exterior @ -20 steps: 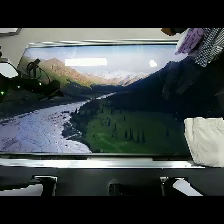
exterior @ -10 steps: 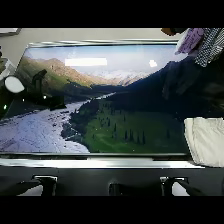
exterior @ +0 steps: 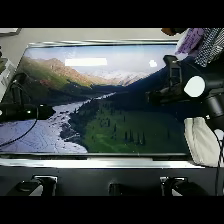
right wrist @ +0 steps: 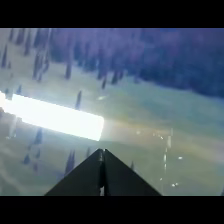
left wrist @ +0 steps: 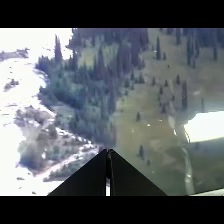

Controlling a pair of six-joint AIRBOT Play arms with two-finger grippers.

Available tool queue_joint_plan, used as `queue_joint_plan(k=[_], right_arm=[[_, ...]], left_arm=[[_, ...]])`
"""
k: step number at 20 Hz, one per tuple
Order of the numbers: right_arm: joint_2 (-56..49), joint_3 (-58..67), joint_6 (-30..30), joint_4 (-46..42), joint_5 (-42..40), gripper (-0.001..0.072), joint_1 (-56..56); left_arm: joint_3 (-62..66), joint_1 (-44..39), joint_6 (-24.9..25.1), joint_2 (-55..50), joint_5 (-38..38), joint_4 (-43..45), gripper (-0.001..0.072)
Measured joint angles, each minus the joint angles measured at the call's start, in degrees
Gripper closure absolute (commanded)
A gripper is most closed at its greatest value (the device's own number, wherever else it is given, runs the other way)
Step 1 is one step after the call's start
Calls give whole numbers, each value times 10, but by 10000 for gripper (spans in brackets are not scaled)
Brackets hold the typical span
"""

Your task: Fold the clothes and pants, and hang the long-sleeved shirts on hangers.

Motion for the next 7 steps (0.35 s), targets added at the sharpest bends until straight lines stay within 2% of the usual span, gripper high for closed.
queue_joint_plan(k=[7], right_arm=[[0,0,0,0,7,680,19]], left_arm=[[-5,0,0,14,4,9,694]])
